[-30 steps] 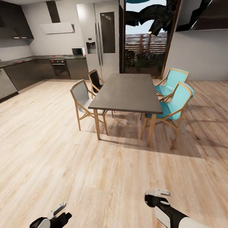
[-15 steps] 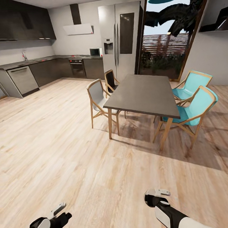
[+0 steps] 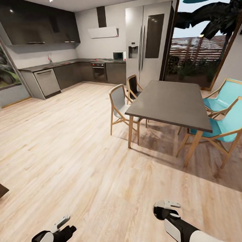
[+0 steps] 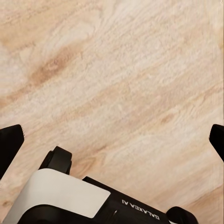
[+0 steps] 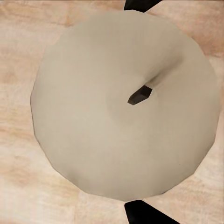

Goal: Place each of the two pumpkins and all three candles from the living room inside a cabinet in the living room (use any cabinet), then make sure every cabinet is closed, and position the cauldron so it is next to a table in the living room.

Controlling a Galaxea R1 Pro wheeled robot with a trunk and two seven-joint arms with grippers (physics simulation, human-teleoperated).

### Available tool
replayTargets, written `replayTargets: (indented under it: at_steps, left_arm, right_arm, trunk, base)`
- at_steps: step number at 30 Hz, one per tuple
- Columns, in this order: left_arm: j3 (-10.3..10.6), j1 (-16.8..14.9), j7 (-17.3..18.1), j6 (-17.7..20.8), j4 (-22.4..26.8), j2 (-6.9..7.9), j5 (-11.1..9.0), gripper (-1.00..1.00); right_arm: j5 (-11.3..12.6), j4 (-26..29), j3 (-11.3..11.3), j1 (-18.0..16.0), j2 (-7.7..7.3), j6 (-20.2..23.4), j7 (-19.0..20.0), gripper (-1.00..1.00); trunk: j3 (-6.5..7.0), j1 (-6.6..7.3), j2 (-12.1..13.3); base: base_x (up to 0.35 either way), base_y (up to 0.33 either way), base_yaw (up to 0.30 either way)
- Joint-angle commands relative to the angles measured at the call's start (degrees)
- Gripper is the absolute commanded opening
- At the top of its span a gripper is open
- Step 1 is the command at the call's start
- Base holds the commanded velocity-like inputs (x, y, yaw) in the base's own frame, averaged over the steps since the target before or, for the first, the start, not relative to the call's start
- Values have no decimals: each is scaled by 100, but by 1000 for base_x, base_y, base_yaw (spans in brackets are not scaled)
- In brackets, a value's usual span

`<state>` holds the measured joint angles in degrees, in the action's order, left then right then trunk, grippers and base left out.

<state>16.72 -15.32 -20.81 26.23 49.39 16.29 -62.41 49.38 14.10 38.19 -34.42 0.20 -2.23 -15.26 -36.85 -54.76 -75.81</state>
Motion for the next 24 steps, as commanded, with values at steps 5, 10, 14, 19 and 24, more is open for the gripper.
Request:
replayTargets:
  at_steps: [5,10,14,19,24]
  left_arm:
    - [27,-3,-55,-4,9,6,-61,100]
    - [26,-4,-55,-4,9,6,-61,100]
    - [25,-5,-55,-4,9,7,-61,100]
    - [25,-4,-55,-4,9,11,-61,100]
    - [7,-4,-55,-4,9,14,-61,100]
  right_arm:
    - [46,5,49,-4,-2,-23,-30,-100]
    - [38,5,49,-4,-2,-23,-30,-100]
    - [37,5,49,-4,-2,-23,-30,-100]
    - [37,5,49,-4,-2,-23,-30,-100]
    - [37,5,49,-4,-2,-23,-30,-100]
  trunk:
    - [15,0,-3]
    - [34,0,-3]
    - [50,0,-3]
    - [69,0,-3]
    - [89,0,-3]
  base:
    - [0,0,279]
    - [0,0,279]
    - [0,0,279]
    - [0,0,279]
    - [0,0,279]
